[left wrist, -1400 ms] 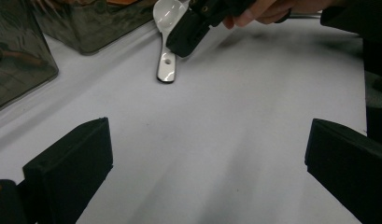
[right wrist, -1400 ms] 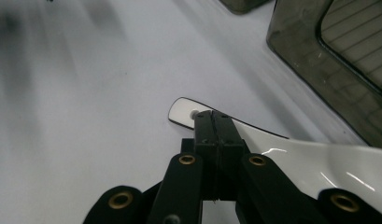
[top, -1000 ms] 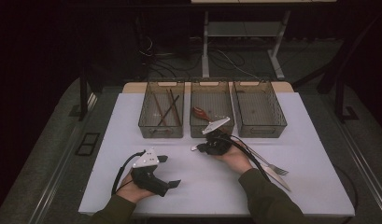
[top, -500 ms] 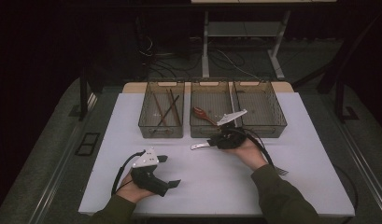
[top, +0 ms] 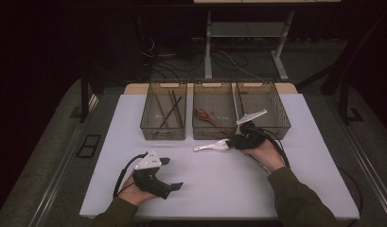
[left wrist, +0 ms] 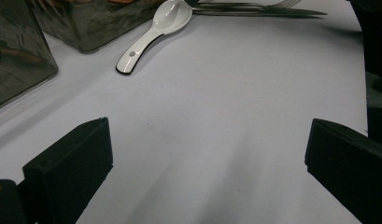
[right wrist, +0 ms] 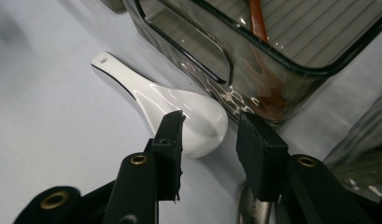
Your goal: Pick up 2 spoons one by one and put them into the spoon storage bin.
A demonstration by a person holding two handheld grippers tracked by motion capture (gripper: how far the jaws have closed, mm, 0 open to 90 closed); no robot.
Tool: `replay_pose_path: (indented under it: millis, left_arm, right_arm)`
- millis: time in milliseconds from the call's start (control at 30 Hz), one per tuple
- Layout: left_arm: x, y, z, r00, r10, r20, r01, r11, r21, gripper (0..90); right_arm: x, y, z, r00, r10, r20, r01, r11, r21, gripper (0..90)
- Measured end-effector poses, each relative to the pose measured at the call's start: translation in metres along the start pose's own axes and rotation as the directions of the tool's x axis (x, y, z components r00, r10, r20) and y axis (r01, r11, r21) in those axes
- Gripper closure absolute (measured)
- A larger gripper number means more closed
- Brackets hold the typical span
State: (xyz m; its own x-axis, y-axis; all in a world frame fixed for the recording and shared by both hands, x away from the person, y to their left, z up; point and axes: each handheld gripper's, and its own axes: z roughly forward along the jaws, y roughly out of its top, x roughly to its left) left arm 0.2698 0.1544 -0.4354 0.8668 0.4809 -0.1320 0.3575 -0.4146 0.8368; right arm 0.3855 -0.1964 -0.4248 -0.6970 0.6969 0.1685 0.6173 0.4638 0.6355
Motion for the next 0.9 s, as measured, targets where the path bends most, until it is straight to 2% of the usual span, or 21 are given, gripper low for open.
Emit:
replay_pose_path:
  millis: [300,400,533,633,900]
  left_arm:
    - [0.0,0.0,0.0,1.0,0.003,0.002,-0.003,1.0,0.0,0.2]
    - [0.0,0.0,0.0,1.0,0.002,0.003,-0.002,1.0,0.001,0.2]
    - [0.0,0.0,0.0,1.0,0.004,0.003,-0.004,1.0,0.001,0.2]
    - [-0.001,0.0,0.0,1.0,0.004,0.002,-0.004,1.0,0.0,0.2]
    - [-0.001,0.0,0.0,1.0,0.002,0.0,-0.002,1.0,-0.002,0.2]
  right_arm:
    - [-0.002,-0.003,0.018,0.9992,0.033,-0.024,-0.032,0.999,0.035,59.3]
    - [-0.001,-0.004,0.02,0.9988,0.031,-0.037,-0.03,0.999,0.029,65.8]
    - [0.003,-0.003,0.02,0.9986,-0.006,-0.052,0.008,0.999,0.04,71.8]
    - [0.003,-0.003,0.018,0.9983,-0.011,-0.056,0.013,0.999,0.038,76.1]
    - [0.003,-0.006,0.014,0.9973,-0.033,-0.066,0.035,0.999,0.023,80.2]
